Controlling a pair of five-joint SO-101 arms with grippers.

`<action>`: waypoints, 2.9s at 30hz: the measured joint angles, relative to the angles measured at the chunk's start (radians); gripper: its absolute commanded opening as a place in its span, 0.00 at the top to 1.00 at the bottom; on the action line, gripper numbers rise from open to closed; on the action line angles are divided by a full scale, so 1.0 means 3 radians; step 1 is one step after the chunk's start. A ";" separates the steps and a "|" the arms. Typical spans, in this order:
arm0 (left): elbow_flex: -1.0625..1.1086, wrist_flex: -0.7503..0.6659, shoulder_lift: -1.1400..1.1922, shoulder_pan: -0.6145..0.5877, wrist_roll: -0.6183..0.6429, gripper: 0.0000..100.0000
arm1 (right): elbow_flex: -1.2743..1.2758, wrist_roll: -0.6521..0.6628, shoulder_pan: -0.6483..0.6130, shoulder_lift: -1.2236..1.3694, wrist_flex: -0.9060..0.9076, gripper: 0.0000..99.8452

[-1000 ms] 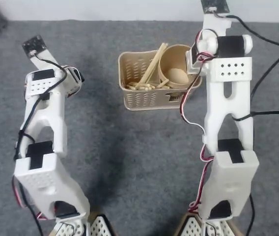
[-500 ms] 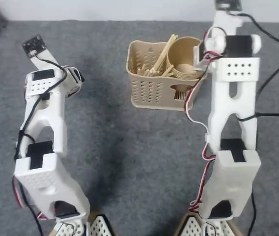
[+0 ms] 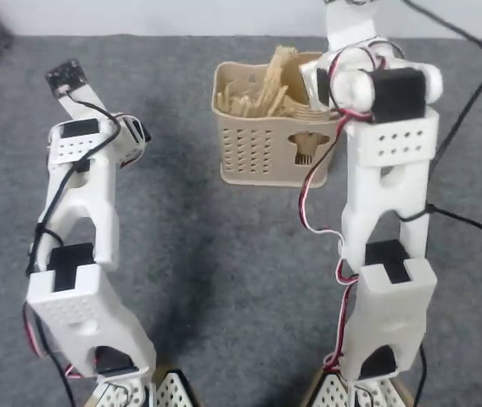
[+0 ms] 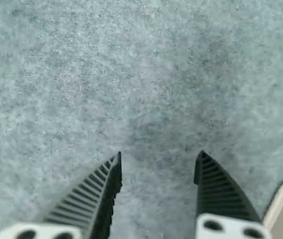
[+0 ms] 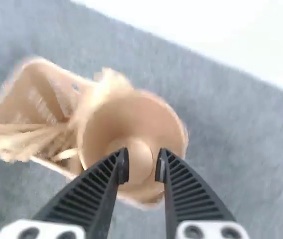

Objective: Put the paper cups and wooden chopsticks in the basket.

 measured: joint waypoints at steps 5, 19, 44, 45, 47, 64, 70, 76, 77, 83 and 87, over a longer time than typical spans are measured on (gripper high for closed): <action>0.0000 0.0000 0.0000 0.0005 -0.0046 0.77 | 0.0148 0.0010 0.0113 0.0005 0.0005 0.90; 0.0005 0.0327 -0.0481 0.0205 -0.0557 0.96 | 0.0864 -0.0123 0.0593 -0.1417 0.0005 0.99; 0.0839 0.1222 -0.3258 0.0077 -0.1268 0.99 | 0.6040 -0.0286 0.0762 -0.4726 -0.1586 0.99; 0.0936 0.1192 -0.3376 0.0077 -0.1268 0.99 | 0.6286 -0.0292 0.0747 -0.4889 -0.1724 0.99; 0.1202 0.1048 -0.3585 0.0061 -0.1268 0.99 | 0.6746 -0.0292 0.0762 -0.5161 -0.1969 0.99; 0.4496 -0.0010 -0.6086 0.0046 -0.1749 0.99 | 0.8378 -0.0476 0.0747 -0.6127 -0.2209 0.99; 0.5099 0.0266 -0.7119 0.0051 -0.1811 0.99 | 0.8480 -0.0568 0.0747 -0.6189 -0.2209 0.99; 0.5171 0.0450 -0.7114 0.0046 -0.1811 0.99 | 0.8889 -0.0573 0.0747 -0.6148 -0.2215 0.99; 0.5171 0.0501 -0.7114 0.0046 -0.1811 0.99 | 0.8956 -0.0573 0.0752 -0.6148 -0.2215 0.99; 0.5171 0.0967 -0.7114 0.0235 -0.1811 0.99 | 0.9365 -0.0573 0.1274 -0.6148 -0.2220 0.99; 0.5176 0.1008 -0.7114 0.0230 -0.1519 0.99 | 0.9564 -0.0573 0.1463 -0.6148 -0.2194 0.99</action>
